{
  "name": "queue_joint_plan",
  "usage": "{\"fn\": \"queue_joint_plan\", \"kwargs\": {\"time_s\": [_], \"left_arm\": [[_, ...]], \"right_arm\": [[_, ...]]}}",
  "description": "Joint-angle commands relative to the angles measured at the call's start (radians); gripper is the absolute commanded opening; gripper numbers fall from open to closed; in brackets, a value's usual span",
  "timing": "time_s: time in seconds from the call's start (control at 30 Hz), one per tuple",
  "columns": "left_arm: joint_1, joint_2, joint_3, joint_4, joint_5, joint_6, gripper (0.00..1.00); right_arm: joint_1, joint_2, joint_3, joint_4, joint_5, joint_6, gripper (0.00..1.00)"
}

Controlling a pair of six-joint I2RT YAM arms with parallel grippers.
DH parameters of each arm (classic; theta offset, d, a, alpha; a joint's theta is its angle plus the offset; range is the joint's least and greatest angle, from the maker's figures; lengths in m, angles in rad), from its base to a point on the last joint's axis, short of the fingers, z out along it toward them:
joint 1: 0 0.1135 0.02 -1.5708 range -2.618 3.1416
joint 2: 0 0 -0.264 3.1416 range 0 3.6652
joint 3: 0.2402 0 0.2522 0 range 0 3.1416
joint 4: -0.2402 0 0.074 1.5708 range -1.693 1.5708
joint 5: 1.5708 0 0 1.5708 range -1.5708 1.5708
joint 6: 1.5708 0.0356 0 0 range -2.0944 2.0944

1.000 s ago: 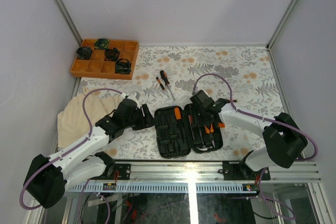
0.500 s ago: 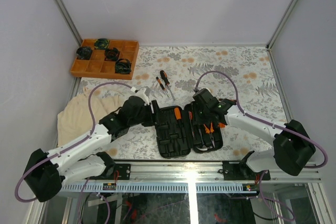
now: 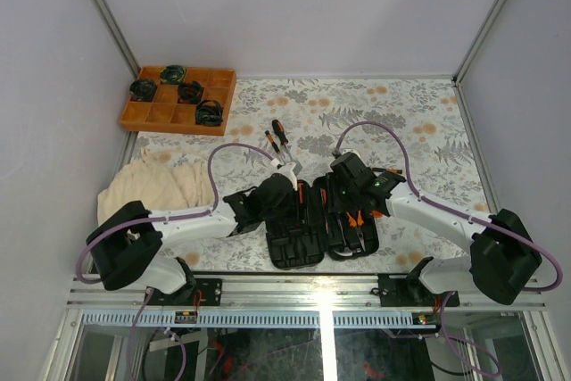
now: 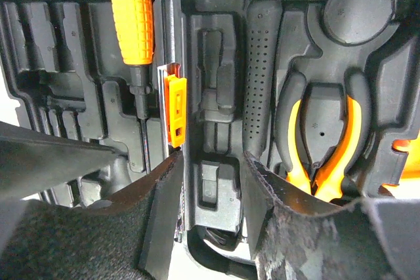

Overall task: Sort the tools into containers
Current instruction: Pick up the utility knife from the storage box.

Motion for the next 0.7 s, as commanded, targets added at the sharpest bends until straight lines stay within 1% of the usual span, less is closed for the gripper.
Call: {"fn": "queue_joint_plan", "kwargs": {"time_s": [0.0,0.33,0.5,0.67], "left_arm": [[-0.034,0.032,0.043,0.157,-0.018,-0.037,0.57],[-0.037,0.08,0.052,0.141,-0.081,-0.071,0.57],[-0.036,0.072,0.042,0.134,-0.085,-0.073,0.53],[-0.035,0.037,-0.005,0.191,-0.051,-0.048,0.49]], "right_arm": [[0.009,-0.028,0.004,0.023,0.001,0.012,0.47],[0.009,-0.033,0.007,0.018,-0.002,0.009,0.47],[0.009,-0.029,0.01,0.0,0.016,0.002,0.48],[0.009,-0.026,0.01,-0.022,0.041,0.001,0.48]]}}
